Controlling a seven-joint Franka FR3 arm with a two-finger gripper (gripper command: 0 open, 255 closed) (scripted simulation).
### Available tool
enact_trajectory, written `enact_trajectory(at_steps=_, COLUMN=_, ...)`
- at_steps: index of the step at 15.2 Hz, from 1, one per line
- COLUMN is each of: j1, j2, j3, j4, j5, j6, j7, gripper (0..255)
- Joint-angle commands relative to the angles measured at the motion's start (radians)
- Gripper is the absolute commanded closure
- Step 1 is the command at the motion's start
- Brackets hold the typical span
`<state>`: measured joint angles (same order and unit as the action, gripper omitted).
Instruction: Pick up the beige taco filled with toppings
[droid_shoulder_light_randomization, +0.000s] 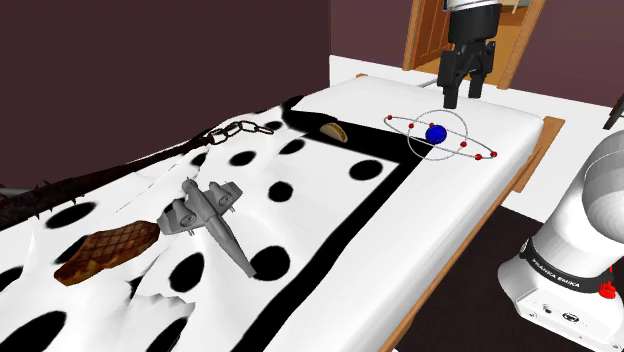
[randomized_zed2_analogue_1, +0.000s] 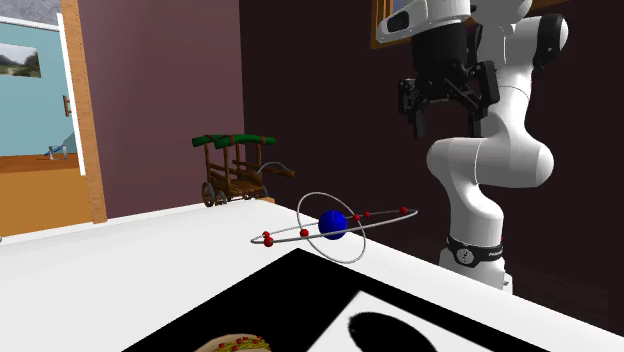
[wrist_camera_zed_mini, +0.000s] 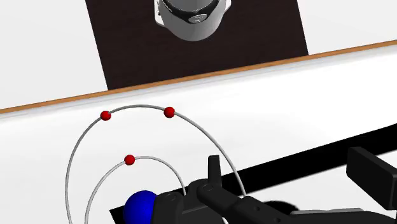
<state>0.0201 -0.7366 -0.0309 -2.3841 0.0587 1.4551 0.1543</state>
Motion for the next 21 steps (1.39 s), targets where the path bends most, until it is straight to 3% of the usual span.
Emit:
enact_trajectory(at_steps=1, j1=0.000, j2=0.000, j3=0.000, j4=0.000, j5=0.000, j6=0.000, j7=0.000, gripper=0)
enact_trajectory(at_steps=11, j1=0.003, j2=0.361, j3=-0.017, j4=0.126, j5=-0.027, j6=0.251, j7=-0.054, gripper=0)
enact_trajectory(at_steps=21, j1=0.002, j2=0.739, j3=-0.027, j4=0.384, j5=-0.037, j6=0.390, j7=-0.097, gripper=0)
